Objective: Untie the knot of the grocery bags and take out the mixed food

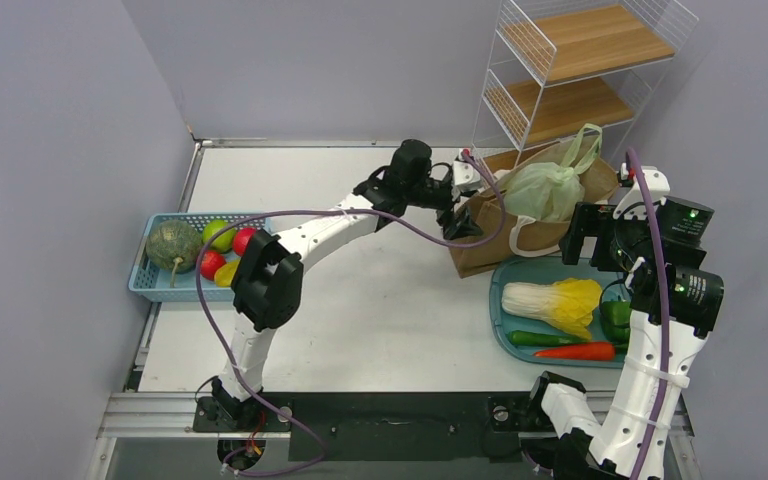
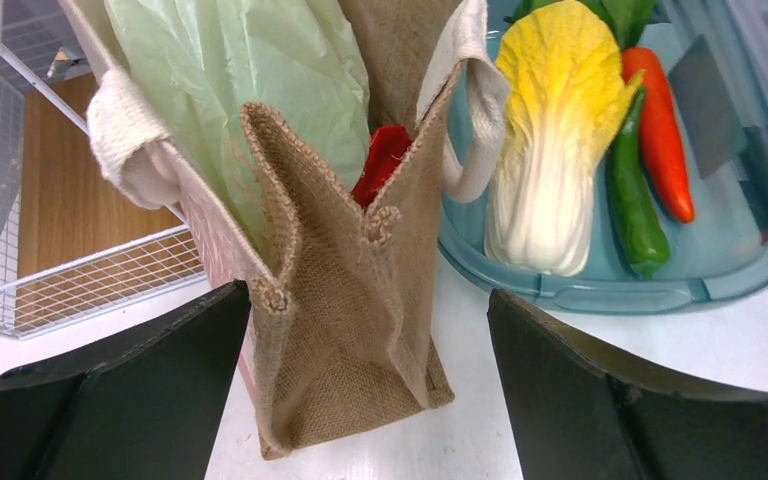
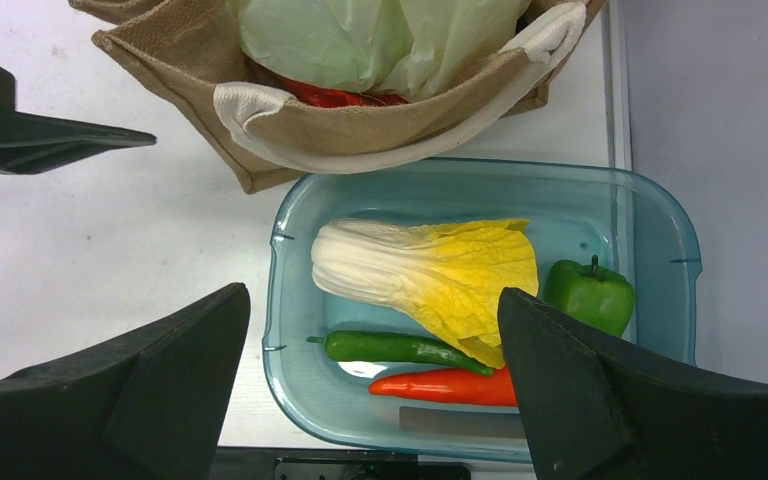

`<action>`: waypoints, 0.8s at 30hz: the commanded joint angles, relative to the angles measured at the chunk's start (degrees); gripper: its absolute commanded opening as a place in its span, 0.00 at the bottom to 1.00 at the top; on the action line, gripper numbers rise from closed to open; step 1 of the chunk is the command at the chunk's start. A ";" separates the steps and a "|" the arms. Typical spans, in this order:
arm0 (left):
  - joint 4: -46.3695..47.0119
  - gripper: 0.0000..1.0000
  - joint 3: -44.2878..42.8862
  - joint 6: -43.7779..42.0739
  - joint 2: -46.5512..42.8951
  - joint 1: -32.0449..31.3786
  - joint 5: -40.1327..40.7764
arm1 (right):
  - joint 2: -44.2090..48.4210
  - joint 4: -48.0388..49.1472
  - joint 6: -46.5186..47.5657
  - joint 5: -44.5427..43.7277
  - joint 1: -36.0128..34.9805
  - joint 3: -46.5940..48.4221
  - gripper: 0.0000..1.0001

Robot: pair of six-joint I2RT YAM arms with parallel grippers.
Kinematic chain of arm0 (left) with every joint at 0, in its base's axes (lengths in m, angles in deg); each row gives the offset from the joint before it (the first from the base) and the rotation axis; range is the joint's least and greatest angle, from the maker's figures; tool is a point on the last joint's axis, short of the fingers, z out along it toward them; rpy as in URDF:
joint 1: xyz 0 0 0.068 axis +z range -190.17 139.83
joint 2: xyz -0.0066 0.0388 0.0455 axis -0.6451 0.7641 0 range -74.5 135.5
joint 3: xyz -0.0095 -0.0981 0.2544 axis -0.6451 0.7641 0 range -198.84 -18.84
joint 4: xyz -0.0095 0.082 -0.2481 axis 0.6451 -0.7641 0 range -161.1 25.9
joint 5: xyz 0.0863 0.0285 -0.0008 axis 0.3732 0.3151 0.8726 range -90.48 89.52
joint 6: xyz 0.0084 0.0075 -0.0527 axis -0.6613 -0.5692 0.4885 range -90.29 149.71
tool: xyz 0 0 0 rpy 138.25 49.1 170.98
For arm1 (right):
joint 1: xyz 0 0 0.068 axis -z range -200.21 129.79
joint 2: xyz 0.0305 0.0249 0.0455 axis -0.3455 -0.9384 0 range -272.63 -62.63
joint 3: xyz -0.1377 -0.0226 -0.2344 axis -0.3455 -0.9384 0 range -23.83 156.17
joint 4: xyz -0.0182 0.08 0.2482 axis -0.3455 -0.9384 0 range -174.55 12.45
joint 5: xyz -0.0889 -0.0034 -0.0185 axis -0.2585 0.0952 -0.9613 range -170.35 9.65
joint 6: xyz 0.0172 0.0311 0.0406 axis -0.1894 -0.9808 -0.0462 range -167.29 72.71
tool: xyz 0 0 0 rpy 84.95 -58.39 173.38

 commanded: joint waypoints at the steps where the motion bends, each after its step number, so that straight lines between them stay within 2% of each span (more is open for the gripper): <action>1: 11.39 0.88 2.97 6.42 -2.87 -3.20 10.71 | 0.65 0.59 -0.04 -0.24 0.57 0.36 0.90; 5: 14.89 0.82 2.97 9.47 -1.48 -4.94 22.14 | 0.59 0.63 -0.11 -0.32 0.70 0.59 0.90; 7: 16.08 0.76 2.65 11.16 -1.04 -5.19 26.04 | 0.48 0.66 -0.01 -0.50 0.71 0.71 0.90; 8: 15.82 0.65 2.20 11.96 -0.87 -5.18 26.64 | 0.39 0.67 0.06 -0.54 0.71 0.82 0.90; 9: 15.21 0.45 1.97 12.03 -0.90 -5.12 26.10 | 0.17 0.77 0.10 -0.60 0.71 0.95 0.90; 10: 14.00 0.35 2.09 11.68 -1.52 -4.67 24.34 | 0.06 0.90 0.10 -0.60 0.71 1.39 0.90; 11: 13.73 0.19 2.71 11.02 -2.23 -4.42 23.28 | -0.27 1.01 0.15 -0.48 0.71 1.87 0.90; 13: 14.03 0.01 6.55 9.43 -5.41 -3.11 19.90 | -0.74 1.37 0.58 -0.03 0.67 2.59 0.89; 15: 14.22 0.00 12.97 7.40 -10.57 -1.36 17.30 | -1.62 1.45 1.48 1.22 0.63 3.61 0.89; 20: 8.21 0.00 20.31 2.21 -18.45 7.00 8.60 | -4.76 1.51 3.46 5.57 0.28 6.83 0.89; 24: -1.00 0.00 25.31 -10.81 -25.34 12.50 4.46 | -8.14 2.02 4.43 8.86 -2.99 10.12 0.89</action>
